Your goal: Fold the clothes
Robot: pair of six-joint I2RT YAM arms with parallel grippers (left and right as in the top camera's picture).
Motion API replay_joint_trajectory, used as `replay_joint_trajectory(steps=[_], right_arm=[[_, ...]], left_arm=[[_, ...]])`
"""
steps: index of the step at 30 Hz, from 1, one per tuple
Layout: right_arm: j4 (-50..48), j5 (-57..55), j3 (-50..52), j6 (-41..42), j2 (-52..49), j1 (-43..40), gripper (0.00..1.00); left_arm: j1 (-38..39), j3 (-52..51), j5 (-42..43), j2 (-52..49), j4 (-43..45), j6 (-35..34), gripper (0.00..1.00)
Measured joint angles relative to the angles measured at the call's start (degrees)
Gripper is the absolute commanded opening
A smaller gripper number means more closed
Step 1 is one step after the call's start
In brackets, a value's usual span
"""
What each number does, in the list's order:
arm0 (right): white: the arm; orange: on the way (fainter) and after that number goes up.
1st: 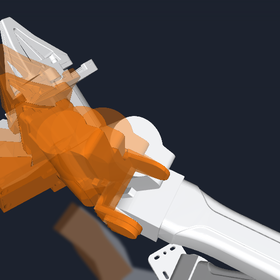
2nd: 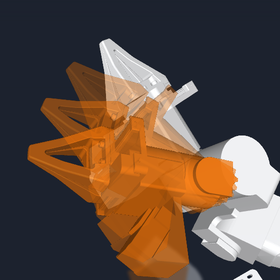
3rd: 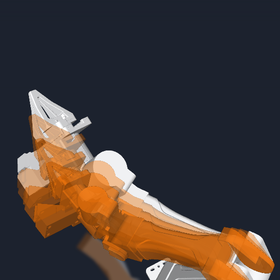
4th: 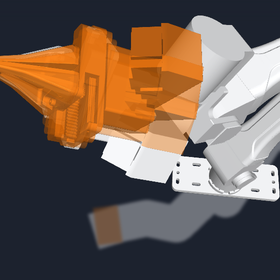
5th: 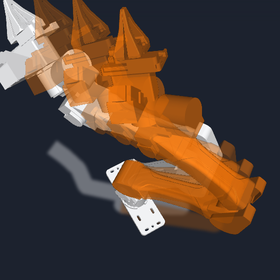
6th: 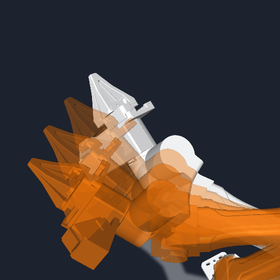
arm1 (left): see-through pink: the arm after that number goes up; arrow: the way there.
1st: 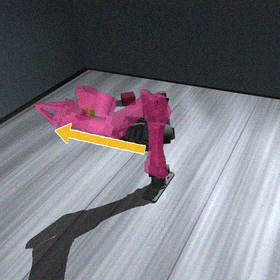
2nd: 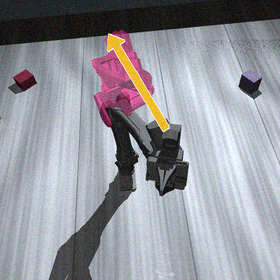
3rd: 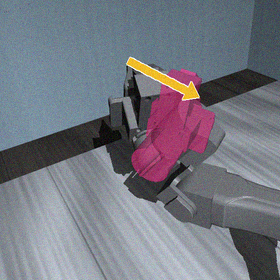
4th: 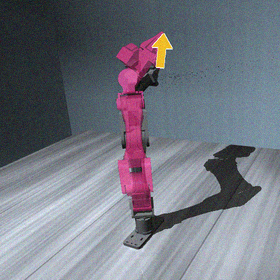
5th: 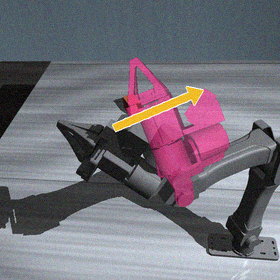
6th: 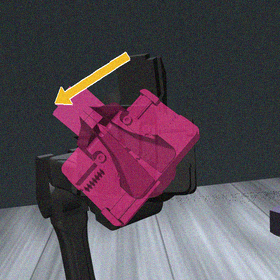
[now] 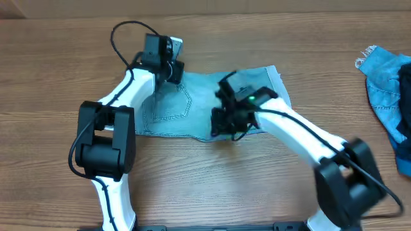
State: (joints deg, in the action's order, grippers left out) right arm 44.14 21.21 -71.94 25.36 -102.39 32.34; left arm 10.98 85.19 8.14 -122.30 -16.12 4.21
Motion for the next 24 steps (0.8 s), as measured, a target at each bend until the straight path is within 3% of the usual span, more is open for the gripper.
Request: replay_joint_trajectory(steps=[4,10,24], right_arm=[[-6.0,0.0,-0.3,-0.7,0.7,0.0,0.04],[-11.6,-0.2,-0.3,0.1,-9.4,0.0,0.04],[3.9,-0.2,-0.6,5.7,-11.4,0.0,0.04]], left_arm=[[0.6,0.3,0.2,0.0,-0.4,0.0,0.04],[1.0,0.3,0.2,0.0,-0.7,0.0,0.04],[1.0,0.3,0.2,0.0,-2.3,0.5,0.04]])
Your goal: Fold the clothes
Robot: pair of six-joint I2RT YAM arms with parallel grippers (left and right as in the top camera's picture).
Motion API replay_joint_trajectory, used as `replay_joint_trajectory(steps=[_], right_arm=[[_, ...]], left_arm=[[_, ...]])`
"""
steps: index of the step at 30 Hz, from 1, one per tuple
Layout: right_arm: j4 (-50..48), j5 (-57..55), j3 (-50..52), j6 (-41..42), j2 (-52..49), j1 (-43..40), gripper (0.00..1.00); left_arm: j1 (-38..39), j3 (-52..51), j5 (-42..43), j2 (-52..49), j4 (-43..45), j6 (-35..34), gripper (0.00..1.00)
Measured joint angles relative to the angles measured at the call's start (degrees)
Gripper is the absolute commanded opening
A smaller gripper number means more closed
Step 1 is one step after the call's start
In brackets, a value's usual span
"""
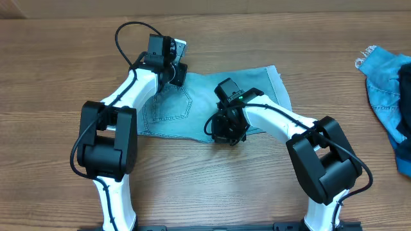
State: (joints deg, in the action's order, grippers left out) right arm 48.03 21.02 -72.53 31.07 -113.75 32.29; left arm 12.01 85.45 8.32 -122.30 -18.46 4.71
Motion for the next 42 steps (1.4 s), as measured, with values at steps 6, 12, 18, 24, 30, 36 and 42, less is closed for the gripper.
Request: replay_joint_trajectory(steps=[6,12,18,24,30,36,42], right_arm=[[-1.4,0.0,0.0,-1.1,0.0,0.0,0.04],[-4.4,-0.1,0.5,-7.5,6.2,0.0,0.04],[-6.4,-1.3,0.5,-5.7,12.1,0.0,0.04],[-12.1,-8.5,0.5,3.4,11.1,0.0,0.04],[-13.0,-11.9,0.5,9.4,5.4,0.0,0.04],[-10.6,-11.5,-0.2,12.8,-0.2,-0.1,0.04],[-0.3,-5.2,-1.2,16.3,-0.3,-0.1,0.04]], left_arm=[[0.0,0.0,0.0,0.0,-0.8,1.4,0.06],[0.0,0.0,-0.9,6.2,-5.8,1.9,0.10],[1.7,2.0,-0.1,16.6,-14.0,1.2,0.04],[3.0,2.0,1.7,8.6,-17.7,-3.3,0.04],[3.0,1.9,2.1,0.0,-14.4,-7.5,0.04],[3.0,1.9,1.2,-1.0,-11.6,-9.1,0.04],[1.4,1.9,-2.5,-1.7,-5.6,-9.1,0.04]])
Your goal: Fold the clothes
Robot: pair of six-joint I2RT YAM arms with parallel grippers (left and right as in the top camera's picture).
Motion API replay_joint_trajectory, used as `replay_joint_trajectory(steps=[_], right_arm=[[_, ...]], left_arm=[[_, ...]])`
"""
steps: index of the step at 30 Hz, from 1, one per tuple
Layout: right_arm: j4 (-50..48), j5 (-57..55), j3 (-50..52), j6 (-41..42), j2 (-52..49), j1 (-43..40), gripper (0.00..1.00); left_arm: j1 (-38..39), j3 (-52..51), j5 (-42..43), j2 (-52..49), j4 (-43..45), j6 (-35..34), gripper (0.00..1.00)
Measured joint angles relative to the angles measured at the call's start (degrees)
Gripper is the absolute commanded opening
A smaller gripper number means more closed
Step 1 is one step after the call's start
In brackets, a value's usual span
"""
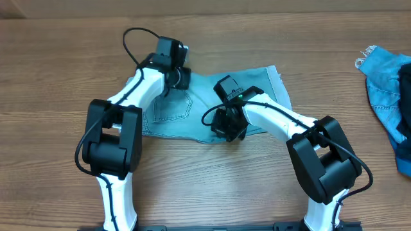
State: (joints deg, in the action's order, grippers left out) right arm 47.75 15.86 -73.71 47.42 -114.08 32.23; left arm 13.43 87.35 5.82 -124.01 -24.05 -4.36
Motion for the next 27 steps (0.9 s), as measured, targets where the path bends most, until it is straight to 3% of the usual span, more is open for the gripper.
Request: replay_joint_trajectory(steps=[8,9,14,19,23,27], right_arm=[[2.4,1.7,0.1,-1.6,-0.6,0.0,0.04],[1.5,1.8,0.3,-3.0,-0.5,0.0,0.04],[-3.7,-2.9,1.1,-12.8,4.2,0.0,0.04],[-5.6,-7.1,0.4,-19.7,13.6,-0.8,0.04],[-6.8,-7.7,0.1,-24.8,14.5,-5.9,0.04],[-7.9,-7.2,0.1,-29.5,13.3,-13.3,0.04]], left_arm=[[-5.3,1.8,-0.2,0.0,-3.3,1.6,0.06],[-6.1,3.1,-0.4,0.0,-5.6,2.0,0.14],[-7.8,16.8,-1.4,1.8,-21.5,4.4,0.25],[-5.0,23.0,-1.1,12.4,-36.0,2.8,0.22],[-3.3,22.8,-0.4,15.7,-43.2,-1.7,0.18],[-3.3,11.5,0.6,14.4,-39.9,-5.9,0.17]])
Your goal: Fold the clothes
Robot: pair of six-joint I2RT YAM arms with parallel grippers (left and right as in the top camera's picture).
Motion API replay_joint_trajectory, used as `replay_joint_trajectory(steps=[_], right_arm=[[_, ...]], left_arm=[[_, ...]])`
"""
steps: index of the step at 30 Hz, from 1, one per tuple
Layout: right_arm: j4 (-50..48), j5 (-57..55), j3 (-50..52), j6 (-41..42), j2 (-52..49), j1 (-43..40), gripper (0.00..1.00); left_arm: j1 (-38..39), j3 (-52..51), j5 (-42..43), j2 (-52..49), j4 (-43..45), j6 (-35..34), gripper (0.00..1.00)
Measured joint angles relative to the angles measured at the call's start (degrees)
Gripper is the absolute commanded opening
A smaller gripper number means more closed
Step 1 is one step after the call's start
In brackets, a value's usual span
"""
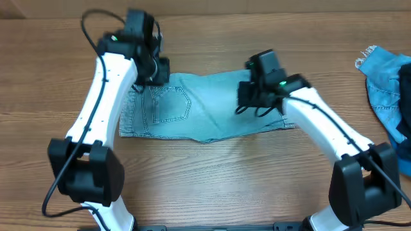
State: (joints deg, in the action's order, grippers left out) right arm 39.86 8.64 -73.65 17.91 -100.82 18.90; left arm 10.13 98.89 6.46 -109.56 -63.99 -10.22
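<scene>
Light blue denim shorts (199, 106) lie flat across the middle of the table, back pocket to the left. My left gripper (154, 76) is low at the garment's far left corner, over the waistband; blur hides how its fingers stand. My right gripper (246, 101) hangs over the right half of the denim, near the far edge. Its fingers are dark and blurred, so I cannot tell whether they hold cloth.
A heap of darker blue clothes (388, 90) sits at the right edge of the wooden table (205, 186). Both arm bases stand at the near edge.
The left gripper is now farther left and the right gripper farther right and back. The garment's left edge lies farther left, and the cloth looks wider and flatter.
The left gripper stayed at the garment's far left corner while the right gripper worked at the near middle edge of the denim, first from the right, then from closer in. By now both grippers are farther apart and the shorts are spread out longer.
</scene>
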Motion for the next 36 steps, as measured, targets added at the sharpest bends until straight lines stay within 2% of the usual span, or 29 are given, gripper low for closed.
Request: replay_joint_trajectory(steps=[3,7,10,16,25,32,36], right_arm=[[-0.6,2.7,0.0,-3.1,-3.8,-5.4,0.04],[-3.2,5.8,0.0,-4.8,-8.8,-6.3,0.04],[-6.1,7.3,0.0,-5.4,-12.8,-5.7,0.04],[-9.3,7.9,-0.1,-5.2,-15.9,-8.0,0.04],[-9.8,5.9,-0.3,-4.4,-16.0,-17.6,0.04],[-9.5,6.2,-0.5,-4.5,-16.0,-18.2,0.04],[-9.7,7.9,-1.0,-6.2,-15.6,-18.8,0.04]], left_arm=[[0.4,-12.0,1.9,-0.9,7.7,-1.0,0.17],[0.9,-20.0,2.6,-1.2,14.7,-1.7,0.18],[1.0,-22.9,2.8,-1.2,16.3,-1.9,0.18],[1.0,-25.6,0.3,-1.2,13.4,-1.9,0.18],[-0.2,-25.9,-4.6,-1.2,9.2,-3.7,0.17],[-2.6,-25.9,-5.8,-1.2,6.7,-4.9,0.15],[-3.3,-24.2,-4.1,-1.0,5.7,-3.4,0.18]])
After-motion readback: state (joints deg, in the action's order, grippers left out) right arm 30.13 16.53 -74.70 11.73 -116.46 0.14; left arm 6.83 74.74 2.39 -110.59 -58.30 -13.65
